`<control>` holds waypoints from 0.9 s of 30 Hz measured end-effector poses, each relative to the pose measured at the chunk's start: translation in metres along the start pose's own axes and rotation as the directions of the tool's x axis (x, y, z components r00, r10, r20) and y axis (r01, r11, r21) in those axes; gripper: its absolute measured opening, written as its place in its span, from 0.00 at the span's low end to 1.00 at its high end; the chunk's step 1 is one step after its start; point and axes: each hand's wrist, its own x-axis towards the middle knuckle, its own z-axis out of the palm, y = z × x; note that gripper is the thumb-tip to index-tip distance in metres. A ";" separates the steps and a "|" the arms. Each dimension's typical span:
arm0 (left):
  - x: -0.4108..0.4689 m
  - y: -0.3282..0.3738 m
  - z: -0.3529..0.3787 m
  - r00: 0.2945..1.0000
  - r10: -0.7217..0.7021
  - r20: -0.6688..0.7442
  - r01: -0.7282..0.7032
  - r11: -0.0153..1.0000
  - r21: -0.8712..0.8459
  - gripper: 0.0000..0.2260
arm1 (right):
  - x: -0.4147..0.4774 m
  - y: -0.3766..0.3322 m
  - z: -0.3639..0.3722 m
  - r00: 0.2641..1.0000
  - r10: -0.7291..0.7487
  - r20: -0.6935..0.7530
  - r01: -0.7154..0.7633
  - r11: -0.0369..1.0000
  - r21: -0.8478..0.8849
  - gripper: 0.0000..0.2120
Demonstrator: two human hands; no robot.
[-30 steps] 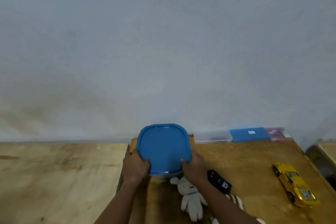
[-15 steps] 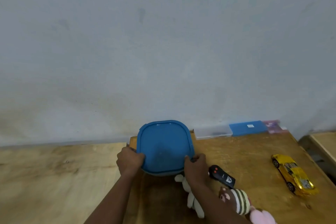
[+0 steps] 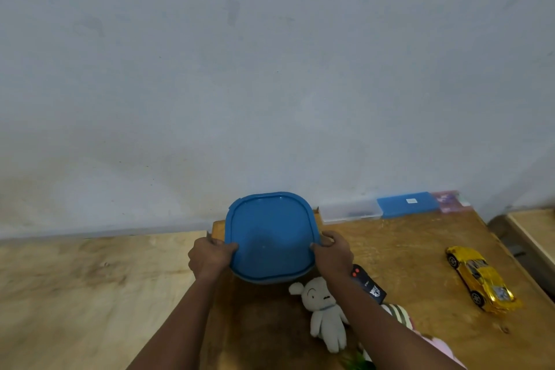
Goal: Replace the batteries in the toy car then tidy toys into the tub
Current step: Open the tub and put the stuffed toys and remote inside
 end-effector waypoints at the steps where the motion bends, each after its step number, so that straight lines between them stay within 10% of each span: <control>1: 0.001 -0.001 0.000 1.000 -0.004 0.009 0.004 1.000 -0.011 0.11 | 0.000 -0.001 0.001 1.000 0.002 -0.007 -0.002 1.000 0.011 0.20; 27: -0.007 -0.009 0.005 0.992 0.124 -0.037 -0.129 0.970 -0.208 0.06 | -0.002 -0.023 -0.011 0.989 0.141 -0.042 -0.131 0.974 0.183 0.25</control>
